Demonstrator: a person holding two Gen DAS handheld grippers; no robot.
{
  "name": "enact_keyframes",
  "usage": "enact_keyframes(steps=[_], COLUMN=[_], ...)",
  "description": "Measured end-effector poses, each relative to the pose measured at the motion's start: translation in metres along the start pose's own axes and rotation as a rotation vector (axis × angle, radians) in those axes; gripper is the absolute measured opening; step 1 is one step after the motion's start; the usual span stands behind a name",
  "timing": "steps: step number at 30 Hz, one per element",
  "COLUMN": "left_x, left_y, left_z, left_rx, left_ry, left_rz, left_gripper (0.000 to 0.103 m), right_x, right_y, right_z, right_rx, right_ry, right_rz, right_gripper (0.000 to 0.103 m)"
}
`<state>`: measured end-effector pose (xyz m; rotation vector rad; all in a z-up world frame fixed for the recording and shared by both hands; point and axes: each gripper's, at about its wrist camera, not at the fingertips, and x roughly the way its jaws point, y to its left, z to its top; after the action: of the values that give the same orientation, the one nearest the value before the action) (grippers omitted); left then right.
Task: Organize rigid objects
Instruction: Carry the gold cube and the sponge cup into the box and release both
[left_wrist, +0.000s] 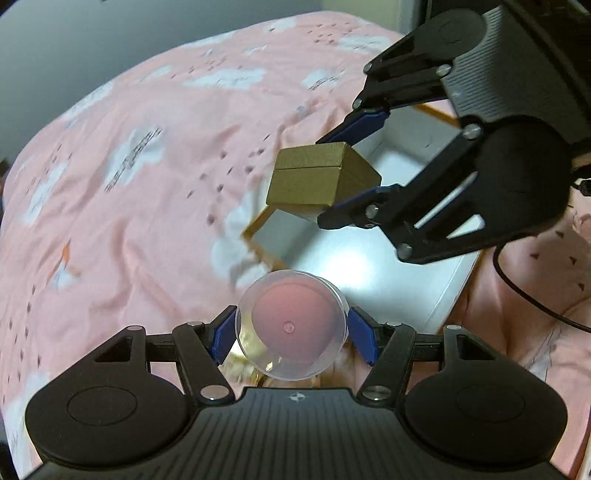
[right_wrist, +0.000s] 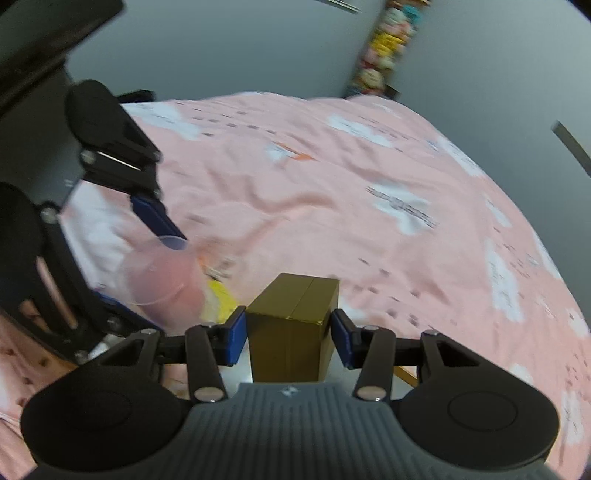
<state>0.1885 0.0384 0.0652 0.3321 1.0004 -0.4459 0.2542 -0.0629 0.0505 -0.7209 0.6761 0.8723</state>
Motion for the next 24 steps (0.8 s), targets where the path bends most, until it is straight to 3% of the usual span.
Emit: enact_keyframes(steps=[4,12,24], left_x=[0.015,0.067,0.137], left_y=[-0.01,-0.028,-0.037], left_z=[0.02,0.052,0.055], left_rx=[0.058,0.239,0.412], left_ry=[-0.018,0.005,0.055], left_rz=[-0.017,0.031,0.12], left_gripper=[0.074,0.074,0.074], right_x=[0.008,0.029,0.063], right_y=[-0.026,-0.054,-0.084], right_z=[-0.018,-0.05,-0.073], right_rx=[0.067,0.168,0.33], right_ry=[0.056,0.147,0.203], right_rz=[-0.035,-0.05,0.038], right_gripper=[0.048,0.048,0.048])
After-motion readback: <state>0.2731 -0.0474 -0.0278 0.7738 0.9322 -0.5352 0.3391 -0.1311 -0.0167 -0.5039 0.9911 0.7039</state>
